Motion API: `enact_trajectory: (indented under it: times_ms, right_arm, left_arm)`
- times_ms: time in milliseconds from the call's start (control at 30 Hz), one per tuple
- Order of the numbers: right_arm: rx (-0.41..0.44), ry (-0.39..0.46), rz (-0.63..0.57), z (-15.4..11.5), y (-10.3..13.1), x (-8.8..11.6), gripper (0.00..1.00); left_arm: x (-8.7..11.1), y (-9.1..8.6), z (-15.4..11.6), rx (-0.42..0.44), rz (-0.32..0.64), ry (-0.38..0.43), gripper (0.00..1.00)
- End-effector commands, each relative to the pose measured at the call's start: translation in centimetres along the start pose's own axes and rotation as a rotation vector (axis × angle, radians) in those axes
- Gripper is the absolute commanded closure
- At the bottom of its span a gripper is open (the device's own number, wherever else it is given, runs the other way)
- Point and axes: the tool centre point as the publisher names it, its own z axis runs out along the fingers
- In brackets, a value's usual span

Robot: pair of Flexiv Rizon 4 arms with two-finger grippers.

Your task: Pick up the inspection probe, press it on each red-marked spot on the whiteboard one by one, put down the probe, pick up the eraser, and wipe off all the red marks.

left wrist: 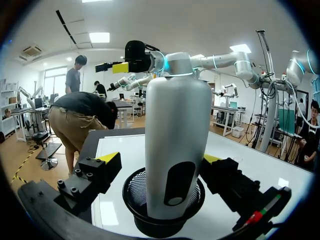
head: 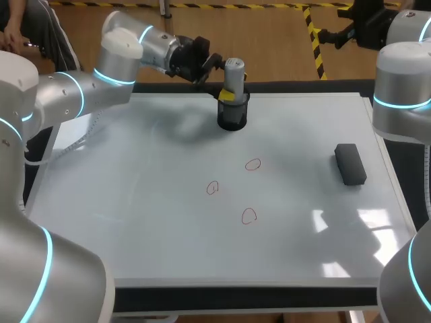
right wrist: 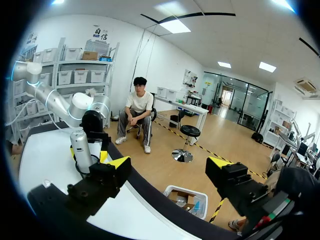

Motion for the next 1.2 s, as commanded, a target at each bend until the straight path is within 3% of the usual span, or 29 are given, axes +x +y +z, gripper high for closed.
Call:
enact_trajectory:
  times_ms: [33,600,633,667,733,767,867,1200]
  right_arm:
    - [0.000,0.000,0.000,0.00,0.00,0.00,0.00]
    - [0.000,0.000,0.000,0.00,0.00,0.00,0.00]
    - [0.000,0.000,0.000,0.00,0.00,0.00,0.00]
    - [0.000,0.000,0.000,0.00,0.00,0.00,0.00]
    - [0.000,0.000,0.000,0.00,0.00,0.00,0.00]
    - [0.000,0.000,0.000,0.00,0.00,0.00,0.00]
    - [0.000,0.000,0.000,0.00,0.00,0.00,0.00]
    - [0.000,0.000,0.000,0.00,0.00,0.00,0.00]
  left_arm:
    - [0.11,-0.01,0.22,-0.002,-0.003,-0.006,0.00]
    - [-0.07,0.34,0.78,0.011,-0.019,0.019,0.00]
    - [-0.08,0.35,0.79,0.012,-0.019,0.020,0.04]
    - [-0.08,0.35,0.80,0.012,-0.019,0.020,0.16]
    - [-0.08,0.35,0.82,0.012,-0.018,0.021,0.52]
    - [-0.08,0.35,0.83,0.013,-0.018,0.022,0.58]
    - [-0.08,0.33,0.84,0.013,-0.015,0.023,1.00]
    - [0.06,0.26,0.79,0.015,-0.001,0.020,1.00]
